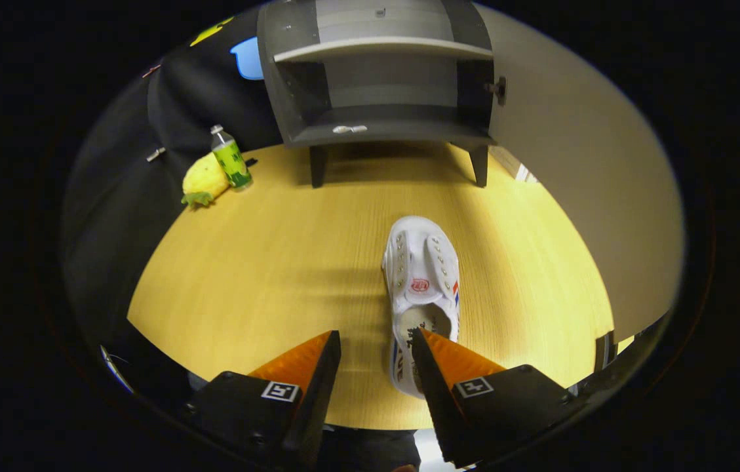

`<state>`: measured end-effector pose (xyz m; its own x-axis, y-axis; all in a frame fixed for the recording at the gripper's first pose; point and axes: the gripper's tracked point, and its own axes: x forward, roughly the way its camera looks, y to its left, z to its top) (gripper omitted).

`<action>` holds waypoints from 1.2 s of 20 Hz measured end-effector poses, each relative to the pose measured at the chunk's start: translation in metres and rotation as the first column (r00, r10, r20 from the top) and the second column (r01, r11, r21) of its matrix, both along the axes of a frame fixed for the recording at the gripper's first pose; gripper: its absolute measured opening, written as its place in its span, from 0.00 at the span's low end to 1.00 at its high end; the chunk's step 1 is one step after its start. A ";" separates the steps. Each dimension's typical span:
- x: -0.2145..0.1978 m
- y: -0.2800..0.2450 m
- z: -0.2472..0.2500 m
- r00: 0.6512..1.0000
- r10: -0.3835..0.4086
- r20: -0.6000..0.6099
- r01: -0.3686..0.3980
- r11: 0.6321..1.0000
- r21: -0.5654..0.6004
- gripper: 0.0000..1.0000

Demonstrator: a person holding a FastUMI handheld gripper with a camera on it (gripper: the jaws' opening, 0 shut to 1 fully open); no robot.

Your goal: Open the shoe cabinet door, grab the shoes and put them into the shoe cabinet, then close the shoe cabinet door.

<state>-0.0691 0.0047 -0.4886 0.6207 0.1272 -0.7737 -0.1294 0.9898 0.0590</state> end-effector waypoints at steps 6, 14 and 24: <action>0.048 -0.001 -0.028 0.986 -0.078 0.145 0.075 0.997 0.029 0.56; 0.093 -0.007 -0.027 0.940 -0.156 0.304 0.141 0.988 0.070 0.15; 0.087 -0.021 0.051 0.938 -0.133 0.320 0.090 0.985 0.145 0.05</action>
